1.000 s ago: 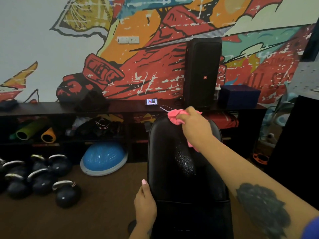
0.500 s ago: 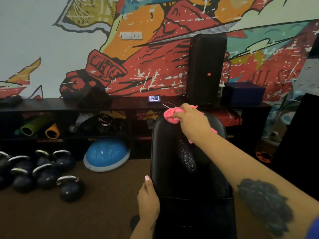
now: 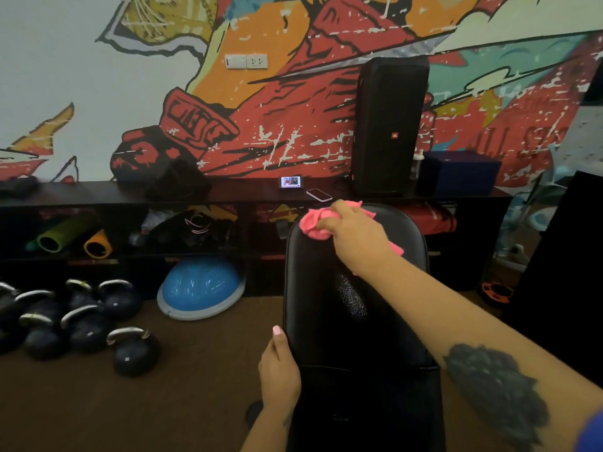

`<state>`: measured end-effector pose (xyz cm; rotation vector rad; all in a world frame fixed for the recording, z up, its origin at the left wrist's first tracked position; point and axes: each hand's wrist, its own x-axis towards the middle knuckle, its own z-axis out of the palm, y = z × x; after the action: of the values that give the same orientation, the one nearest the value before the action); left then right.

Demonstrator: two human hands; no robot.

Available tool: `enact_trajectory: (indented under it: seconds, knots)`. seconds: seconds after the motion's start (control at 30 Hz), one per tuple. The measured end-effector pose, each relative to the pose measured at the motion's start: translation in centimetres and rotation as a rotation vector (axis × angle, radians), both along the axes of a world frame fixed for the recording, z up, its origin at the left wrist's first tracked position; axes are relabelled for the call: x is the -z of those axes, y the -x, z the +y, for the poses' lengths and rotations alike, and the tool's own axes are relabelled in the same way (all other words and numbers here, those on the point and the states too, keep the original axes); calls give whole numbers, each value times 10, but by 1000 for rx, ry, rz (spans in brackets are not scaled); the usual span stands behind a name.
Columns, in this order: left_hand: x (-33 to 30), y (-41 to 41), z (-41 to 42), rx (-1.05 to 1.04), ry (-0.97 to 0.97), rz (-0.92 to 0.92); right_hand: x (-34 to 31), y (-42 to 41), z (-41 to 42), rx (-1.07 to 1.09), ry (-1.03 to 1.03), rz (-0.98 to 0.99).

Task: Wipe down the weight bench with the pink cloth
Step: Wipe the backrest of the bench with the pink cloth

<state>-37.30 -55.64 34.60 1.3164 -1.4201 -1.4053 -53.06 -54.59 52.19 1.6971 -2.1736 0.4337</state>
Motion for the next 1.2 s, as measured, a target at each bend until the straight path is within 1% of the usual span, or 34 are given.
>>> enact_trajectory:
  seconds: [0.07, 0.13, 0.23, 0.3, 0.37, 0.47, 0.6, 0.7, 0.77, 0.87, 0.97, 1.03, 1.1, 1.17, 1.2]
  knots:
    - [0, 0, 0, -17, -3, 2, 4, -15, -4, -56, -22, 33]
    - [0, 1, 1, -25, 20, 7, 13, -25, 2, -151, -95, 65]
    - [-3, 0, 3, -16, 21, 15, 26, -16, 22, -241, -178, 118]
    - [-4, -1, 2, 1, -4, 15, 24, -2, 31, -195, -165, 119]
    - [-4, -2, 2, 14, -25, 17, 15, 8, 29, -85, -126, 95]
    - [-4, -1, 3, 9, -12, 18, 4, 0, 15, -5, -44, 60]
    - [-6, -1, 4, -19, 17, 21, 13, -25, 7, -122, -121, 107]
    - [-5, -1, 3, -11, 20, 26, 25, -20, 21, -211, -209, 174]
    - [-3, -1, 2, 7, 13, 33, 27, -5, 32, -217, -188, 195]
    - [-1, 0, 1, 20, -7, 33, 14, 15, 35, -89, -90, 151]
    - [0, 0, -1, 19, -32, 19, 1, 7, 18, 12, -26, 119]
    - [1, 0, -2, 20, -46, 19, 4, -8, 9, -24, -39, 129]
    - [1, 0, -2, 15, -48, 17, 16, -15, 12, -109, -86, 124]
    - [0, 0, 0, 6, -36, 30, 26, -6, 27, -177, -122, 155]
    - [-1, 0, 1, 6, -23, 42, 27, 1, 35, -184, -94, 171]
